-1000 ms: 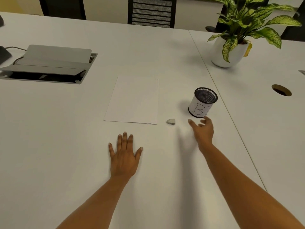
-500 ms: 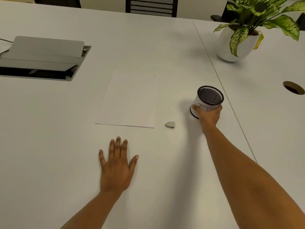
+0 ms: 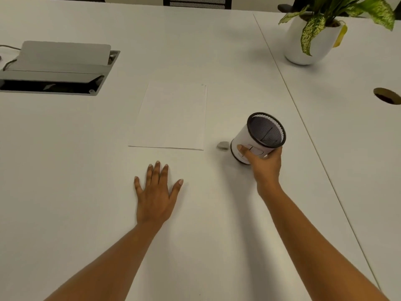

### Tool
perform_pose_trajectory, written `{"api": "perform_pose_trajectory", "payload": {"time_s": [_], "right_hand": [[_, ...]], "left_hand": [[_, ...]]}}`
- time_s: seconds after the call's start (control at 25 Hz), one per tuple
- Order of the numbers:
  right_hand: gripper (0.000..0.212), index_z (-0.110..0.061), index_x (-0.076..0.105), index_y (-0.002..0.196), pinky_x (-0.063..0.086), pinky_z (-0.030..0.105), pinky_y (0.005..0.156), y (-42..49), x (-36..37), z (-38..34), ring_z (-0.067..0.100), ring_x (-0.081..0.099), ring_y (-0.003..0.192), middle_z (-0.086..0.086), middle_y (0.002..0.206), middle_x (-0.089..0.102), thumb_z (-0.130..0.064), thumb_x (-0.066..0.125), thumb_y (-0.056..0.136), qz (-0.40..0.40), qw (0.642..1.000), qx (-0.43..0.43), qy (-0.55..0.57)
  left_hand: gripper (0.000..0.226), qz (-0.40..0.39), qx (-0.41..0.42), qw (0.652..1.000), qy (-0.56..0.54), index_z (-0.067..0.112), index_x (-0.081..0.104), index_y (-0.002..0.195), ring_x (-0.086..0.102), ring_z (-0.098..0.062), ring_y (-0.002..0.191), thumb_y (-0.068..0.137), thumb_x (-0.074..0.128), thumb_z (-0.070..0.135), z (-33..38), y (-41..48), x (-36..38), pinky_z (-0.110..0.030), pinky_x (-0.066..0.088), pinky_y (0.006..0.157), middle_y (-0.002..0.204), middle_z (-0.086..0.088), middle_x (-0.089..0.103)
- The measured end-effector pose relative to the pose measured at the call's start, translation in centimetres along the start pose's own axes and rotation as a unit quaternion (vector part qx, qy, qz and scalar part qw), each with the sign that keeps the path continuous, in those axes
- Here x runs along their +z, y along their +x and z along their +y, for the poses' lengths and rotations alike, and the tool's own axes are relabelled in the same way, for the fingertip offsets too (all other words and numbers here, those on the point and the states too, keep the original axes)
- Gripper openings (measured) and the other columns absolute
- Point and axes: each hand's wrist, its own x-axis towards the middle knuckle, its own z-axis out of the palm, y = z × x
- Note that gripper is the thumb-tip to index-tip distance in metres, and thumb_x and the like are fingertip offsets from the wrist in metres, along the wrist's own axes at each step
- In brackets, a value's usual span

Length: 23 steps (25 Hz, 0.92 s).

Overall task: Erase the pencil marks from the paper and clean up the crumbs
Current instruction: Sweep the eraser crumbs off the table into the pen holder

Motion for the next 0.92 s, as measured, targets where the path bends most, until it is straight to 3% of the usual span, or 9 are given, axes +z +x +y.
{"api": "perform_pose_trajectory", "payload": {"time_s": [0.12, 0.2, 0.28, 0.36, 0.48, 0.64, 0.76, 0.84, 0.92], "right_hand": [[0.074, -0.021, 0.044, 0.118, 0.048, 0.015, 0.078, -6.1, -1.4, 0.7, -0.007, 0.055, 0.089, -0.012, 0.104, 0.057, -0.018, 0.085, 0.056, -0.066, 0.998, -0.008, -0.014], [0.073, -0.023, 0.046, 0.116, 0.046, 0.003, 0.07, -10.1, -2.3, 1.2, -0.017, 0.053, 0.085, -0.022, 0.1, 0.055, -0.018, 0.085, 0.055, -0.111, 0.993, -0.022, -0.042], [0.072, -0.027, 0.047, 0.113, 0.044, 0.0, 0.07, -13.9, -3.2, 1.4, -0.019, 0.051, 0.087, -0.024, 0.1, 0.055, -0.021, 0.086, 0.053, -0.147, 0.986, -0.03, -0.072], [0.07, -0.032, 0.046, 0.108, 0.041, -0.001, 0.07, -16.9, -4.0, 1.5, -0.019, 0.051, 0.09, -0.021, 0.101, 0.057, -0.023, 0.087, 0.051, -0.164, 0.982, -0.039, -0.085], [0.075, -0.034, 0.044, 0.111, 0.039, -0.003, 0.072, -21.0, -5.1, 0.9, -0.019, 0.049, 0.094, -0.023, 0.104, 0.055, -0.024, 0.088, 0.05, -0.178, 0.978, -0.062, -0.09], [0.079, -0.029, 0.043, 0.121, 0.036, -0.004, 0.077, -26.3, -6.6, 0.3, -0.019, 0.046, 0.102, -0.024, 0.112, 0.052, -0.034, 0.08, 0.052, -0.218, 0.968, -0.092, -0.086], [0.073, -0.037, 0.038, 0.122, 0.035, -0.004, 0.08, -28.9, -8.2, 0.6, -0.018, 0.042, 0.109, -0.023, 0.118, 0.049, -0.033, 0.075, 0.06, -0.282, 0.946, -0.096, -0.124], [0.072, -0.043, 0.035, 0.122, 0.037, -0.001, 0.084, -30.0, -9.9, 0.8, -0.017, 0.041, 0.112, -0.024, 0.123, 0.047, -0.035, 0.074, 0.063, -0.335, 0.926, -0.083, -0.156], [0.071, -0.043, 0.031, 0.127, 0.035, 0.007, 0.097, -30.5, -11.7, 1.2, -0.011, 0.039, 0.12, -0.021, 0.132, 0.043, -0.033, 0.071, 0.068, -0.396, 0.895, -0.076, -0.189]], "left_hand": [[0.08, 0.006, -0.003, 0.996, -0.092, 0.022, 0.037, 0.14, 0.014, -0.013, 0.142, 0.084, 0.0, 0.066, -0.1, -0.1, -0.5, -0.039, -0.006, 0.112, 0.151, 0.002, 0.029], [0.058, 0.001, 0.006, 0.976, -0.216, 0.023, 0.047, 0.132, 0.023, -0.008, 0.138, 0.089, 0.019, 0.051, 0.1, -0.5, -1.3, -0.034, -0.003, 0.113, 0.143, 0.004, 0.042], [0.045, -0.02, 0.022, 0.923, -0.384, 0.024, 0.052, 0.123, 0.033, -0.007, 0.133, 0.09, 0.032, 0.045, 0.5, -2.3, -2.8, -0.032, 0.009, 0.116, 0.134, 0.007, 0.049], [0.05, -0.06, 0.073, 0.86, -0.502, 0.023, 0.05, 0.121, 0.041, -0.004, 0.127, 0.087, 0.041, 0.057, 1.0, -5.3, -4.5, -0.028, 0.026, 0.111, 0.13, 0.009, 0.051], [0.076, -0.127, 0.186, 0.818, -0.53, 0.022, 0.038, 0.132, 0.04, -0.006, 0.129, 0.075, 0.051, 0.07, 1.6, -10.8, -7.2, -0.019, 0.03, 0.106, 0.137, 0.012, 0.048], [0.087, -0.162, 0.175, 0.834, -0.497, 0.036, 0.037, 0.127, 0.046, 0.006, 0.118, 0.053, 0.078, 0.054, 1.6, -16.4, -9.5, -0.008, 0.036, 0.093, 0.125, 0.023, 0.053], [0.079, -0.158, 0.127, 0.843, -0.499, 0.036, 0.049, 0.115, 0.054, 0.008, 0.106, 0.045, 0.082, 0.049, 0.9, -19.4, -10.2, -0.007, 0.041, 0.085, 0.109, 0.025, 0.061], [0.077, -0.164, 0.116, 0.842, -0.501, 0.035, 0.052, 0.113, 0.056, 0.007, 0.104, 0.044, 0.084, 0.048, 0.2, -21.4, -10.6, -0.007, 0.042, 0.083, 0.109, 0.029, 0.061], [0.078, -0.172, 0.115, 0.84, -0.502, 0.035, 0.051, 0.114, 0.055, 0.006, 0.107, 0.045, 0.085, 0.046, -0.3, -23.4, -10.8, -0.007, 0.041, 0.084, 0.114, 0.031, 0.057]]}}
